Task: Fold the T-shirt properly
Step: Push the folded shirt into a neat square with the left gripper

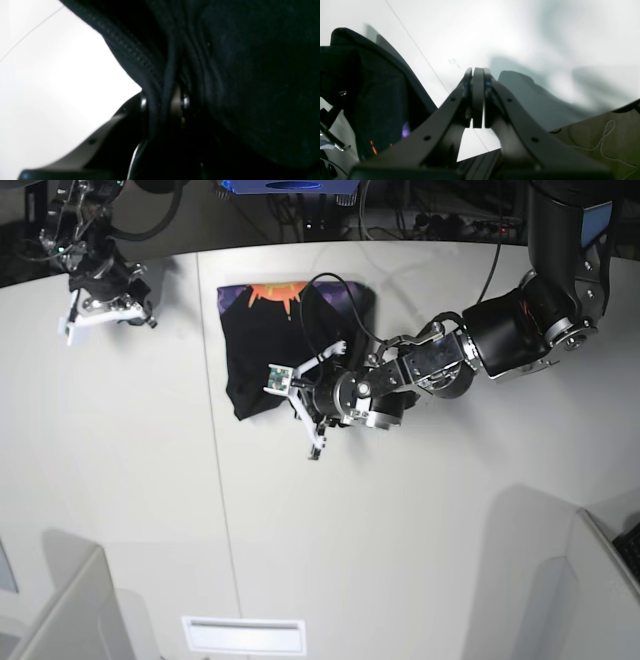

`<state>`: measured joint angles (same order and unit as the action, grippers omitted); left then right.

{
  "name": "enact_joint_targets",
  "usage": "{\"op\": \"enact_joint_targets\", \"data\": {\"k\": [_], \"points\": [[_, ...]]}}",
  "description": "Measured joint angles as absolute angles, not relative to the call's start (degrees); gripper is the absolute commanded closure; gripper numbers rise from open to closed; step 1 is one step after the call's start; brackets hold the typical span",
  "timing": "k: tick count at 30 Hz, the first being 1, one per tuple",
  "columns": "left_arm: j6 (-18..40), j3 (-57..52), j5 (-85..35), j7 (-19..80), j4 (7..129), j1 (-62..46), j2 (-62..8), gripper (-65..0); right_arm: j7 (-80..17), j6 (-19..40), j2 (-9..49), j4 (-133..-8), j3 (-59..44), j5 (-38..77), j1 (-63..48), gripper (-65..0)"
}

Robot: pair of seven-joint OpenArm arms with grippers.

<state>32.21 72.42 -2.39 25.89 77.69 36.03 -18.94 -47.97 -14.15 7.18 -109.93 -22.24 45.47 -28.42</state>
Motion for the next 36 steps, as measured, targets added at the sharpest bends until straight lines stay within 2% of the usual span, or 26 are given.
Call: {"op": "enact_joint_targets", "data": {"k": [5, 9, 13, 15, 17, 21, 24, 26, 28, 29, 32, 33, 36], "points": [[32.2, 72.4, -2.3, 25.9, 77.7, 36.2, -18.9, -0.5, -47.9, -14.2, 7.2, -109.9, -22.1, 45.5, -28.4, 0.0], [32.2, 72.4, -2.2, 26.1, 77.7, 37.1, -18.9, -27.6, -48.0, -14.2, 7.2, -109.9, -22.0, 45.5, -28.5, 0.0], [32.2, 70.5, -1.8, 26.4, 77.7, 38.1, -18.9, -50.8, -48.0, -14.2, 7.1, -109.9, -22.0, 45.5, -28.6, 0.0], [33.2, 67.1, -2.0, 26.8, 77.7, 37.9, -18.9, -57.4, -47.9, -14.2, 7.0, -109.9, -22.0, 45.5, -28.6, 0.0], [33.3, 63.2, -2.3, 27.3, 78.2, 37.6, -18.9, -58.7, -48.0, -14.2, 7.0, -109.9, -21.9, 45.5, -28.7, 0.0], [32.9, 53.8, -2.0, 27.8, 84.0, 36.8, -19.1, -58.6, -48.0, -14.1, 7.0, -109.9, -21.9, 45.5, -28.7, 0.0], [33.0, 43.3, -2.4, 27.4, 90.5, 32.4, -18.5, -58.4, -47.4, -14.1, 7.4, -111.1, -21.7, 45.2, -28.8, 0.0], [33.1, 36.1, -2.5, 27.3, 95.0, 28.1, -18.6, -54.8, -44.9, -14.1, 7.4, -113.2, -21.8, 45.1, -29.3, 0.0], [32.8, 28.6, -2.2, 27.4, 99.7, 23.0, -18.9, -43.8, -43.5, -13.9, 7.7, -114.6, -21.7, 45.5, -30.2, 0.0], [32.8, 25.3, -1.8, 27.9, 101.7, 20.6, -19.2, -35.9, -43.3, -13.9, 8.3, -114.7, -21.6, 45.7, -30.6, 0.0], [32.8, 16.8, -1.7, 27.6, 107.4, 13.2, -20.1, -6.4, -40.3, -13.7, 11.5, -114.6, -19.7, 44.9, -32.1, 0.0], [32.9, 15.1, -1.9, 27.5, 108.9, 11.2, -20.9, 0.0, -38.9, -12.7, 12.7, -114.6, -18.8, 45.0, -32.5, 0.0], [32.9, 10.6, -1.6, 26.4, 111.7, 5.9, -22.5, 0.0, -34.7, -10.5, 15.2, -114.7, -16.6, 45.5, -33.8, 0.0]]}}
